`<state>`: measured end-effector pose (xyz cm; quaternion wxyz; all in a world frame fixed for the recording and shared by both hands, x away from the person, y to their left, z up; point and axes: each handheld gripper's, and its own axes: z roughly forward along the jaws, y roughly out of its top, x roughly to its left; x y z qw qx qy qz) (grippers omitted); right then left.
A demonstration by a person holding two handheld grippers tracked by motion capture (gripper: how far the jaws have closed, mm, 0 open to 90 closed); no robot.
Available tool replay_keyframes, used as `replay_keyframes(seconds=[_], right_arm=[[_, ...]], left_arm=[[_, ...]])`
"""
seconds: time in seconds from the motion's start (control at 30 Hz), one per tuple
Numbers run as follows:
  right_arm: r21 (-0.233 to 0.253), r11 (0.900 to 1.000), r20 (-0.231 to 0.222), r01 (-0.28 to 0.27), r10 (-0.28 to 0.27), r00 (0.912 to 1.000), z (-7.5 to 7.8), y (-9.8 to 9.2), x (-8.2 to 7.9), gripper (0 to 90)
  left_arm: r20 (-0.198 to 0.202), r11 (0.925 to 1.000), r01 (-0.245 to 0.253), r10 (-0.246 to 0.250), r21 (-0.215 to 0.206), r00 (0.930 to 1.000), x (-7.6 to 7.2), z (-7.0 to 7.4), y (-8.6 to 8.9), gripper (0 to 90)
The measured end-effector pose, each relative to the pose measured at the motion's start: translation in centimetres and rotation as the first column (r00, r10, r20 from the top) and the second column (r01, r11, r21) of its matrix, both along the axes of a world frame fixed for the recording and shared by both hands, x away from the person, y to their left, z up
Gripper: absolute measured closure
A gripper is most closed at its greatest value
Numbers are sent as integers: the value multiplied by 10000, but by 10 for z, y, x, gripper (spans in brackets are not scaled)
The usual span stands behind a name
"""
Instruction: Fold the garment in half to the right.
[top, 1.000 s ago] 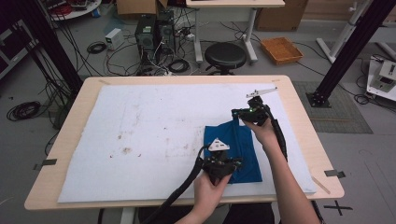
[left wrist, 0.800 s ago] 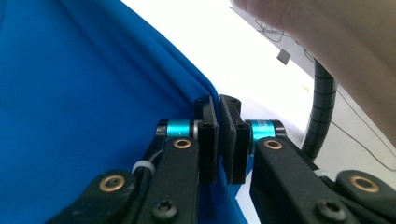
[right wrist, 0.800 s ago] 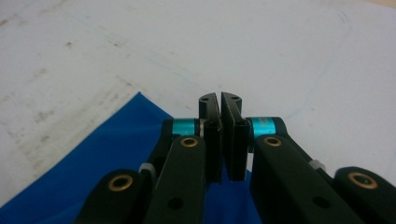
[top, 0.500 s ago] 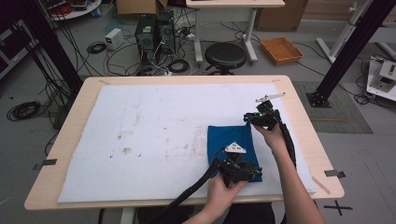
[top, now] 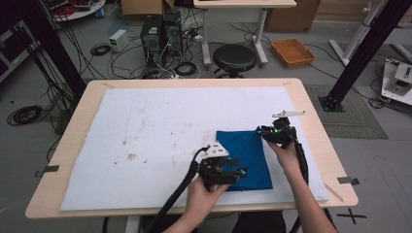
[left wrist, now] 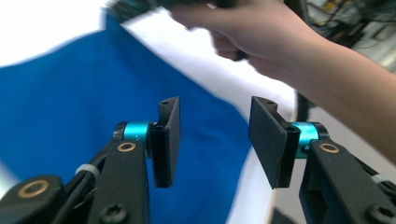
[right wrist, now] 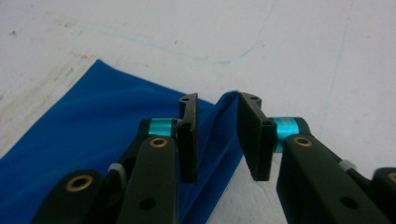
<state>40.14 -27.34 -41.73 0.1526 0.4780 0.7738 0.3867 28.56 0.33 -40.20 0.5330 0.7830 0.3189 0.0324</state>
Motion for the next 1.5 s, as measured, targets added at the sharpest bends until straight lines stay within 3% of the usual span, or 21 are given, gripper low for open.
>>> replay_keyframes(seconds=[0.1, 0.2, 0.43, 0.47, 0.57, 0.7, 0.87, 1.03, 1.1, 1.23, 1.5], right_arm=[[-300, 9995, 55, -77, 79, 10000, -6, 1, -1, 886], [-172, 9998, 97, 60, -58, 9999, -8, -3, -2, 900], [41, 9978, 6, 662, -662, 9978, -13, -15, -4, 886], [42, 9970, 26, 770, -770, 9970, -13, -17, -4, 823], [421, 9941, 37, 1003, -1005, 9949, -11, -23, -11, 742], [991, 9912, 236, 880, -907, 9956, -4, -31, -38, 666], [1674, 9858, 9, 131, -134, 9999, -7, -37, -92, 642], [1757, 9840, -328, -299, 362, 9988, -20, -30, -135, 622], [1671, 9852, -492, -388, 476, 9977, -25, -27, -143, 641], [1026, 9928, -489, -618, 671, 9965, -31, -22, -151, 872], [959, 9952, -422, -207, 249, 9988, -29, -36, -158, 894]], left_arm=[[94, 9988, -476, 475, 57, 9988, 3, 3, 27, 525], [238, 9943, -1066, 1064, 93, 9940, 7, 5, 53, 525], [261, 9791, -2032, 2031, -9, 9788, 9, 5, 100, 527], [292, 9776, -2105, 2104, 4, 9772, 10, 5, 105, 527], [352, 9720, -2347, 2348, -80, 9714, 10, 6, 118, 527], [512, 9632, -2686, 2689, -130, 9618, 9, 8, 135, 526], [737, 9513, -3082, 3079, -66, 9486, 5, 9, 159, 524], [646, 9392, -3434, 3428, -17, 9372, 1, 3, 177, 516], [645, 9374, -3482, 3474, 16, 9355, -2, 1, 181, 515], [641, 9357, -3528, 3522, -28, 9337, -4, 0, 183, 515], [664, 9372, -3487, 3483, -59, 9350, -3, 1, 184, 514]])
